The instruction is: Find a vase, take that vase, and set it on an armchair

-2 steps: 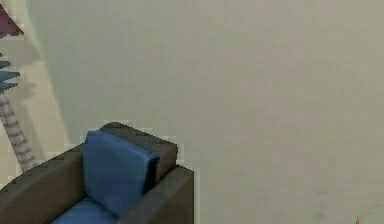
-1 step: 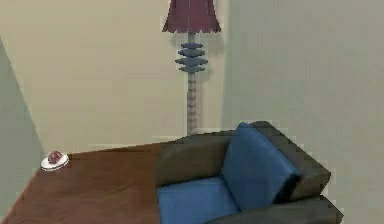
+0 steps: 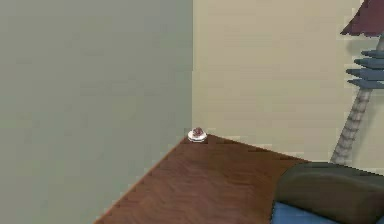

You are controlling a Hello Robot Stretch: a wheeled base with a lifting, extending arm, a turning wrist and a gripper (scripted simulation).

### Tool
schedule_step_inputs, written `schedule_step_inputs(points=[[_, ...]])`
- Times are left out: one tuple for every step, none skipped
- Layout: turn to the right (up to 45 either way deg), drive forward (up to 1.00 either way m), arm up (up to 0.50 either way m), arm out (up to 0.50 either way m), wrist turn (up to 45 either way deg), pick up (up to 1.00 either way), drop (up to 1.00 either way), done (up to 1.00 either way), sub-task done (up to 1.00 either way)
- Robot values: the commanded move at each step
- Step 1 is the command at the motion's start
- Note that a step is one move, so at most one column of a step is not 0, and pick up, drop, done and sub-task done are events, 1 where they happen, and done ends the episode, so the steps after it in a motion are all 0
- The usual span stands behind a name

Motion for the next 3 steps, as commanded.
schedule_step_inputs(points=[[-3.0, 0.00, 0.00, 0.00, 0.0, 0.00, 0.00, 0.00, 0.00], [45.0, 0.00, 0.00, 0.00, 0.0, 0.00, 0.00, 0.00, 0.00], [42.0, 0.00, 0.00, 0.00, 0.0, 0.00, 0.00, 0.00, 0.00]])
